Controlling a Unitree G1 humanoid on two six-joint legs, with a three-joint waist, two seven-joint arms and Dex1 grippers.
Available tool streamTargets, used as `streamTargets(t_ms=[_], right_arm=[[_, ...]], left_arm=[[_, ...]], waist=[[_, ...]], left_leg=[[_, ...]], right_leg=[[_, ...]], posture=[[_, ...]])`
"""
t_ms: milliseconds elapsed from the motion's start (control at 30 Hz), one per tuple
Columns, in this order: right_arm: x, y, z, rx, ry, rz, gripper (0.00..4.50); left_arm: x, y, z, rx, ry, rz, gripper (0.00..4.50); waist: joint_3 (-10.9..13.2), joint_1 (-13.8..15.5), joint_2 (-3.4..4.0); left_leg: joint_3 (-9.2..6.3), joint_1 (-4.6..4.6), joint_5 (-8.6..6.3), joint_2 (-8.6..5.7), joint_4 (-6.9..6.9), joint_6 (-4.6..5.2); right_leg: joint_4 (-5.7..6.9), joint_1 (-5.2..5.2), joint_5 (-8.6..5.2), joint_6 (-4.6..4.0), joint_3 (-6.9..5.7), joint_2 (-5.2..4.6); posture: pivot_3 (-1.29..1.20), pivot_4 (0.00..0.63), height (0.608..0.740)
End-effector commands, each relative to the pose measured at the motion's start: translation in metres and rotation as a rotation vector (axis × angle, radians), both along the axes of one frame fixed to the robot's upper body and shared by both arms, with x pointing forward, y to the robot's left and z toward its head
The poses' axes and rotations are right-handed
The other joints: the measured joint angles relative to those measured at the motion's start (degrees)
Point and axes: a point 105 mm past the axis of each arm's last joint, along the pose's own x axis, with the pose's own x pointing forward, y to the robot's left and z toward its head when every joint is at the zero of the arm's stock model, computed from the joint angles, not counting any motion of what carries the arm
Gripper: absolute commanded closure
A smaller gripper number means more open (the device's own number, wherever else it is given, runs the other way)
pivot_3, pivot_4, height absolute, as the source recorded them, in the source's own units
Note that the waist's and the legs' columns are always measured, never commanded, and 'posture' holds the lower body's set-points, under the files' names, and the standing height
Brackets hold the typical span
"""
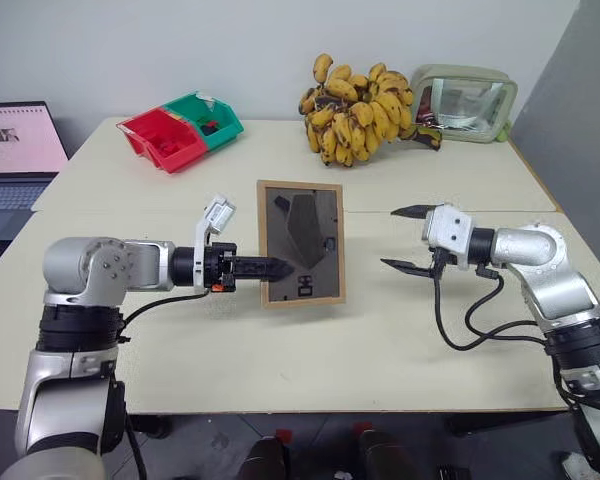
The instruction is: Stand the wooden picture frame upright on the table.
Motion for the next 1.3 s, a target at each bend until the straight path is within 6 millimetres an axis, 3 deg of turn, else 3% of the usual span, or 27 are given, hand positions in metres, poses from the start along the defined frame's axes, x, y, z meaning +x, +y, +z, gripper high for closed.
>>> streamTargets(t_ms=[33,267,500,667,1067,1300], right_arm=[[-0.015,0.010,0.033,-0.056,-0.559,0.152,0.01],[-0.029,0.030,0.035,-0.030,-0.821,0.319,0.01],[-0.019,0.053,0.015,-0.057,-0.816,0.358,0.01],[-0.012,0.055,0.018,-0.056,-0.841,0.352,0.01],[-0.028,0.061,0.025,0.023,-0.898,0.431,2.46],[-0.034,0.062,0.027,0.037,-0.908,0.454,2.67]], left_arm=[[0.000,-0.005,0.023,-0.147,0.088,-0.035,3.21],[-0.006,-0.018,0.021,-0.140,0.090,-0.071,3.21],[-0.013,-0.025,0.020,-0.140,0.090,-0.109,3.21],[-0.018,-0.024,0.013,-0.119,0.102,-0.103,3.21],[-0.020,-0.026,0.009,-0.125,0.132,-0.106,3.21],[-0.019,-0.028,0.006,-0.098,0.119,-0.090,3.21]], waist=[[0.00,0.08,0.00],[0.00,0.11,0.00],[0.00,0.05,0.00],[0.00,0.05,0.00],[0.00,0.03,-0.01],[0.00,0.02,-0.01]], left_leg=[[-0.01,0.00,0.00,0.02,0.00,-0.01],[-0.05,0.02,0.16,0.04,0.03,-0.28],[0.01,0.16,0.22,0.01,0.05,-0.39],[0.03,0.19,0.25,-0.01,0.05,-0.43],[0.05,0.26,0.25,-0.01,0.05,-0.43],[0.07,0.32,0.26,-0.02,0.05,-0.42]], right_leg=[[0.01,-0.01,0.00,0.00,0.02,-0.01],[0.02,-0.01,0.01,-0.02,0.05,-0.05],[0.26,0.00,0.00,-0.04,0.15,-0.05],[0.33,0.00,0.00,-0.04,0.19,-0.05],[0.42,0.03,0.00,-0.05,0.21,-0.05],[0.49,0.05,0.00,-0.05,0.25,-0.05]], posture=[[0.00,0.150,0.740],[0.00,0.150,0.740],[0.00,0.150,0.740],[0.00,0.150,0.740],[0.00,0.150,0.740],[0.00,0.150,0.740]])
